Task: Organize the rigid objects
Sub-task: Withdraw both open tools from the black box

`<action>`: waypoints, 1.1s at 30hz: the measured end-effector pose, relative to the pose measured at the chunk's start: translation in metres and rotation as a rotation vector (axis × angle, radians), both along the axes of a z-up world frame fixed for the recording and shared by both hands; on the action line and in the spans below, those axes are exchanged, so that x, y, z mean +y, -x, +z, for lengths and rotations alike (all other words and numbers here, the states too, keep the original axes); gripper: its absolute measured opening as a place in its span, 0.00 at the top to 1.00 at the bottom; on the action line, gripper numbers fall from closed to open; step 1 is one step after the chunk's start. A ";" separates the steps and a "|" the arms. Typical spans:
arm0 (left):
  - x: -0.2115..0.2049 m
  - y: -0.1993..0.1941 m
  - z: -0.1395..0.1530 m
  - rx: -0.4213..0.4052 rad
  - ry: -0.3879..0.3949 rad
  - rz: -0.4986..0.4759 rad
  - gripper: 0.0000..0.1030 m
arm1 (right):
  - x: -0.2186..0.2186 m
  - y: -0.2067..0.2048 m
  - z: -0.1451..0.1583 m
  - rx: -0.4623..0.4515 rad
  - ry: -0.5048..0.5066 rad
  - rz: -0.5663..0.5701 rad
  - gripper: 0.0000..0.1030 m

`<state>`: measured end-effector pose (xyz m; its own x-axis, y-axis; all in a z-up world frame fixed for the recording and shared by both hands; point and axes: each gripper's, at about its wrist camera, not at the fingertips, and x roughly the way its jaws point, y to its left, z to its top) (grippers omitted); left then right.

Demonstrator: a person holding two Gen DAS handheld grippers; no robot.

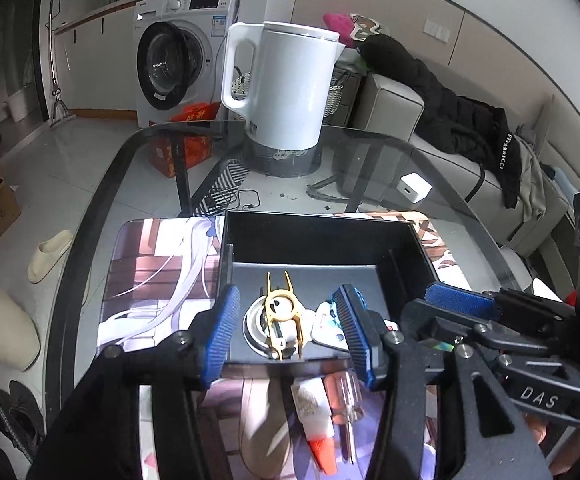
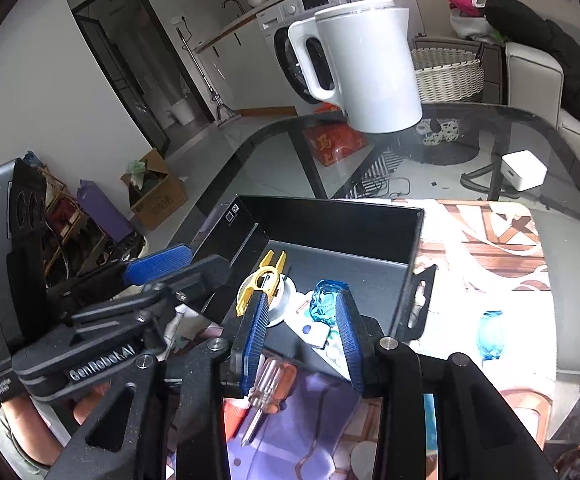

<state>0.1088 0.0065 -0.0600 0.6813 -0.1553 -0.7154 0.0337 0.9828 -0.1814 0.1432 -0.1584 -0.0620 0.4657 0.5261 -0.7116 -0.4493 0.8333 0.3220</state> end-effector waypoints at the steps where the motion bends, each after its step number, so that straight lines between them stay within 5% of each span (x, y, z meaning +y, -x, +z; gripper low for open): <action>1: 0.001 0.004 0.001 0.001 0.000 -0.002 0.51 | -0.002 0.003 0.001 -0.007 0.003 0.002 0.65; 12: 0.000 0.040 -0.006 0.061 -0.050 -0.028 0.51 | -0.015 0.044 0.000 0.051 0.027 0.104 0.65; 22: -0.011 0.033 -0.044 0.208 -0.028 -0.058 0.51 | -0.018 0.039 -0.028 0.202 -0.017 0.101 0.65; 33: -0.024 0.019 -0.066 0.272 -0.060 -0.069 0.52 | -0.018 0.037 -0.036 0.210 0.015 0.086 0.65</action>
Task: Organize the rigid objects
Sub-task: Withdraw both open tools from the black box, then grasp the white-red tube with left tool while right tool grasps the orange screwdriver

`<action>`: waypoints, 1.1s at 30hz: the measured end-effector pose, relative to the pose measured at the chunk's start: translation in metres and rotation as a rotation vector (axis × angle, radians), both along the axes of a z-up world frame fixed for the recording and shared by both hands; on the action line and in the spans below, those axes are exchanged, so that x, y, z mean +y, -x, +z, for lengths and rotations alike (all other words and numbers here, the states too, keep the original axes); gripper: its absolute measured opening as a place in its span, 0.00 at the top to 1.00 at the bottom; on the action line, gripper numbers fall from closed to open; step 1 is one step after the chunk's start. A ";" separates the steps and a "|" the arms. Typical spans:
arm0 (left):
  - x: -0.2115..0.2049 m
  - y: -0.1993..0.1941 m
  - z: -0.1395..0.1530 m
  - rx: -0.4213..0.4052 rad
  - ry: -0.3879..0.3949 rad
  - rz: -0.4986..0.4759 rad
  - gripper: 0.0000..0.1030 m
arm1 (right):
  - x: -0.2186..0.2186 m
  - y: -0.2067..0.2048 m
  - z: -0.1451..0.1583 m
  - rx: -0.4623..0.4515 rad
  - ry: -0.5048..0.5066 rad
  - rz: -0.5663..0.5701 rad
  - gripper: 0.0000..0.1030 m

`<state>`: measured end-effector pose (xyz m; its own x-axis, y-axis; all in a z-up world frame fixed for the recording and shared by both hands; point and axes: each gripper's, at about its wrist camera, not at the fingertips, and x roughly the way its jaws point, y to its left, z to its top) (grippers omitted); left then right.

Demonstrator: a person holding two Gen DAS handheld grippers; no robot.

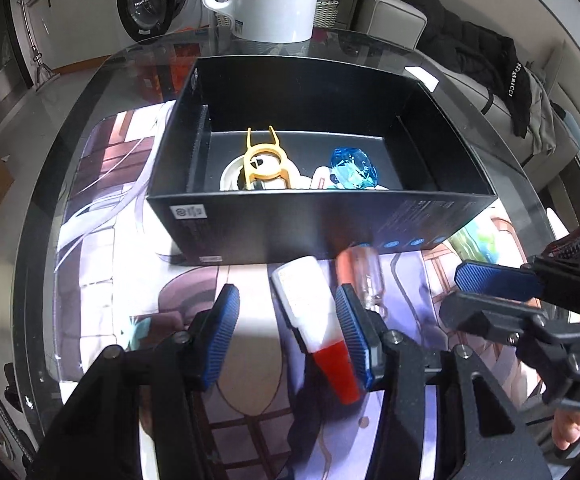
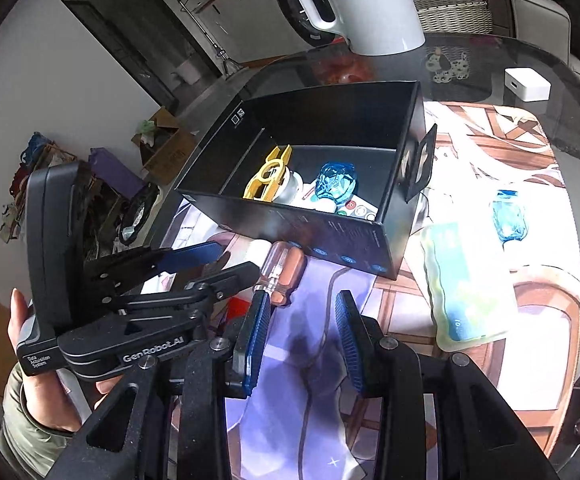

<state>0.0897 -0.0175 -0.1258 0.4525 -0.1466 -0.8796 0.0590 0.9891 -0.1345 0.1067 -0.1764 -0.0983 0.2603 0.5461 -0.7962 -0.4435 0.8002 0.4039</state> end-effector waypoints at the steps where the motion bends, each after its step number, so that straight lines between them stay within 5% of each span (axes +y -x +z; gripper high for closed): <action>1: -0.001 -0.001 -0.001 0.003 -0.004 -0.001 0.53 | 0.000 0.000 0.000 0.000 0.000 0.001 0.65; 3: -0.004 -0.003 -0.004 0.014 -0.017 -0.008 0.59 | -0.001 -0.001 0.000 -0.003 0.002 0.002 0.65; 5: -0.009 -0.003 -0.007 0.020 -0.034 -0.025 0.77 | -0.001 -0.001 -0.001 -0.005 0.005 0.001 0.65; 8: -0.014 0.000 -0.009 0.012 -0.089 -0.046 0.77 | 0.004 -0.004 -0.004 -0.002 0.015 -0.002 0.65; 25: 0.011 0.014 -0.008 0.010 -0.104 -0.011 0.77 | 0.057 -0.016 -0.032 0.022 0.080 0.012 0.58; 27: 0.012 0.014 -0.007 0.013 -0.094 -0.008 0.77 | 0.059 -0.015 -0.034 0.007 0.120 0.022 0.70; 33: 0.005 0.011 -0.007 0.019 -0.090 -0.007 0.77 | 0.045 -0.006 -0.034 -0.004 0.145 0.043 0.75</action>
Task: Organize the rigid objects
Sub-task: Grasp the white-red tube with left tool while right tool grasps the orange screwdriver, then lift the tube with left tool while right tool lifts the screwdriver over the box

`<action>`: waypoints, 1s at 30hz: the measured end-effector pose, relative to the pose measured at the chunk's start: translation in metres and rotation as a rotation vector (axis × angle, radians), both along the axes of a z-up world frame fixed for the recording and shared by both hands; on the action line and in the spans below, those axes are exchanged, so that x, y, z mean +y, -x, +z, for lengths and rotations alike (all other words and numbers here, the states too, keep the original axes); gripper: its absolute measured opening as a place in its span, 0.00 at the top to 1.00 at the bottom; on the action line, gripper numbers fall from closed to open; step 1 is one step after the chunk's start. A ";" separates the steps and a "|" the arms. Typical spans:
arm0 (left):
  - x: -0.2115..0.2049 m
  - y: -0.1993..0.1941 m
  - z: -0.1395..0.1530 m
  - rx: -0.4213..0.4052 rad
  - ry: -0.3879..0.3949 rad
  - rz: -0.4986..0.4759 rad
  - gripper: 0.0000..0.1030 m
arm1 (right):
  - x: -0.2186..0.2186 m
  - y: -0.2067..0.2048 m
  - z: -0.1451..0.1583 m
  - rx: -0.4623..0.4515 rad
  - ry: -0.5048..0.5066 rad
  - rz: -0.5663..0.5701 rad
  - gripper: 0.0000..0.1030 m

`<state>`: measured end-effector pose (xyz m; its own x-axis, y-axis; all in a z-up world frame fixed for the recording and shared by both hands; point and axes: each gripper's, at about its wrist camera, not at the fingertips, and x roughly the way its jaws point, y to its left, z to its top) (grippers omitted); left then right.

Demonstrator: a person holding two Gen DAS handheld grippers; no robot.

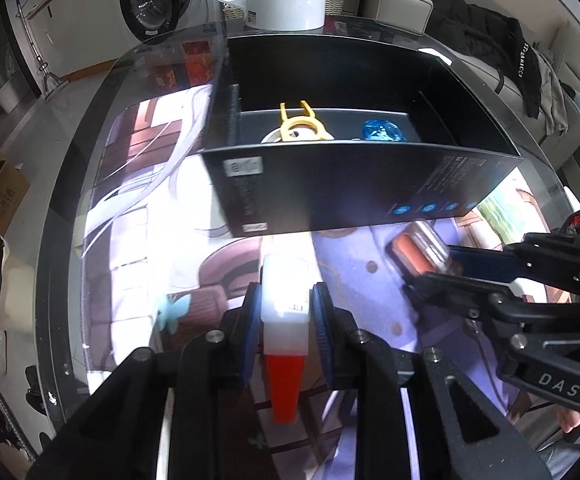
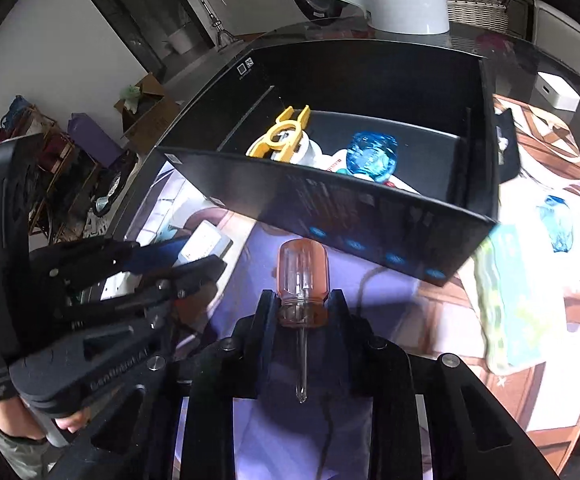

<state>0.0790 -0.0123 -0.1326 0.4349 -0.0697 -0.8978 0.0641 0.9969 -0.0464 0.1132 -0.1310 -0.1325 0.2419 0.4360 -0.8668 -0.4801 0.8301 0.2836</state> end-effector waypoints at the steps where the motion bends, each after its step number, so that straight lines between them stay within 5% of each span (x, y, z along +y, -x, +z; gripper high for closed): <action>1: -0.003 -0.001 0.000 -0.001 -0.003 -0.005 0.77 | -0.005 0.001 0.000 -0.005 0.005 -0.004 0.75; 9: -0.019 -0.005 -0.001 -0.007 -0.038 -0.015 0.74 | -0.027 0.006 -0.001 -0.001 -0.008 -0.013 0.74; 21: -0.021 -0.002 0.004 -0.024 -0.022 -0.030 0.82 | -0.017 0.015 0.003 -0.039 0.030 0.003 0.75; 30: -0.017 0.017 0.038 -0.166 0.008 -0.040 0.82 | -0.028 0.025 0.030 -0.142 -0.054 -0.022 0.75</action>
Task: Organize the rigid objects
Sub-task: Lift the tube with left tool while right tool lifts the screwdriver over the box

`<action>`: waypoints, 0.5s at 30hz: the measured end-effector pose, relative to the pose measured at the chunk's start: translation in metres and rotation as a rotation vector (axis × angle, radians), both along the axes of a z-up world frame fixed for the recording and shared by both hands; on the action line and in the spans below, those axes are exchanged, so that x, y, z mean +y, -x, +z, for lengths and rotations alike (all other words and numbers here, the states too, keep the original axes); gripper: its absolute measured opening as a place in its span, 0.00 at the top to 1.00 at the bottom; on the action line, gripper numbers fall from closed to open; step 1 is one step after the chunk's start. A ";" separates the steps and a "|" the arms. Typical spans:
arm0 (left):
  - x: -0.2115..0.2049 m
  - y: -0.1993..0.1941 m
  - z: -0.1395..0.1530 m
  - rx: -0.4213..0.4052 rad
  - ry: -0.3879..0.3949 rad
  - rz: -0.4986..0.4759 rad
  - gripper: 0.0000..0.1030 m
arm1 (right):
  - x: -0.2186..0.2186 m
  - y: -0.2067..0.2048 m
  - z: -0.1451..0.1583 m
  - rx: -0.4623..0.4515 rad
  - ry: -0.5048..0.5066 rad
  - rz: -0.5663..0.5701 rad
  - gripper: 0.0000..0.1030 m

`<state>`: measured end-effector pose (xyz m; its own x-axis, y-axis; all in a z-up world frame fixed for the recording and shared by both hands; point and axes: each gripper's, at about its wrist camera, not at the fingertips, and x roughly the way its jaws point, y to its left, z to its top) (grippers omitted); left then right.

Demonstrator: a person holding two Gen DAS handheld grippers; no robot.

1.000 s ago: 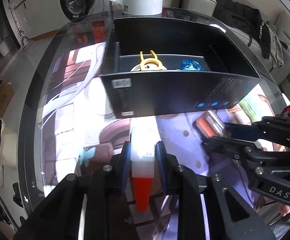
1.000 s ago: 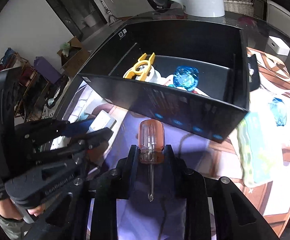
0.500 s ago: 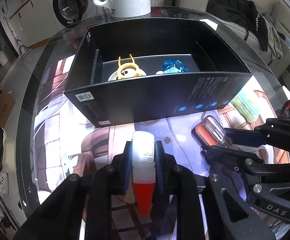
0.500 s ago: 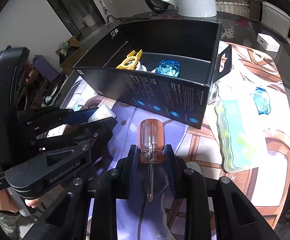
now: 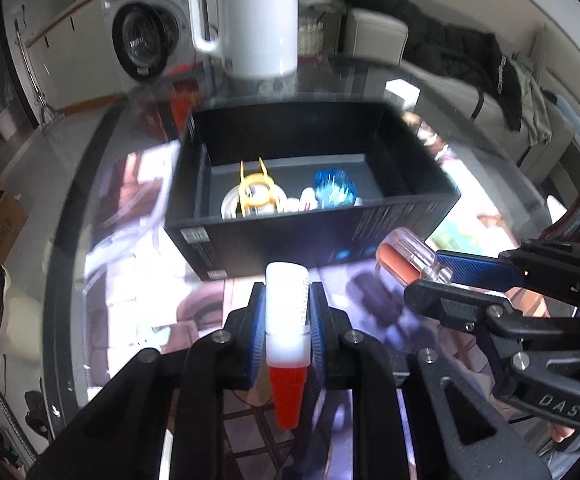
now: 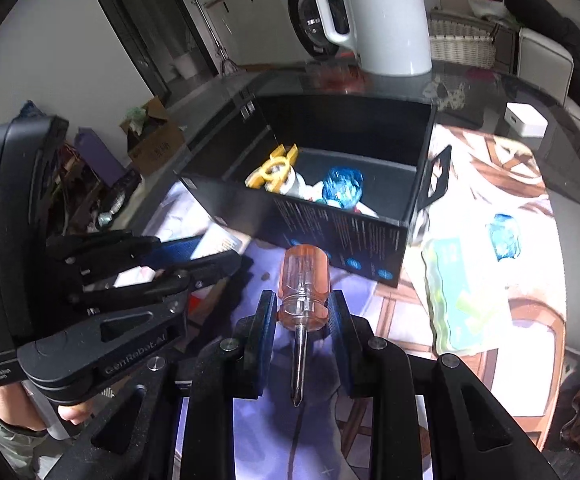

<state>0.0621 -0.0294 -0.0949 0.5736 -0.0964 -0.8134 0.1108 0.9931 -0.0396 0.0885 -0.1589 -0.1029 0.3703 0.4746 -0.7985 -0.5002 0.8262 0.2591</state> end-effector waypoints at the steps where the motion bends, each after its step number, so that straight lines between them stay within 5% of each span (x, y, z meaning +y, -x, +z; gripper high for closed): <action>1: 0.000 0.002 0.005 -0.025 0.000 -0.003 0.82 | -0.002 0.002 0.005 -0.018 -0.011 -0.005 0.75; 15: 0.006 0.035 0.071 -0.419 -0.019 0.041 0.82 | -0.019 0.046 0.082 -0.422 -0.119 -0.045 0.75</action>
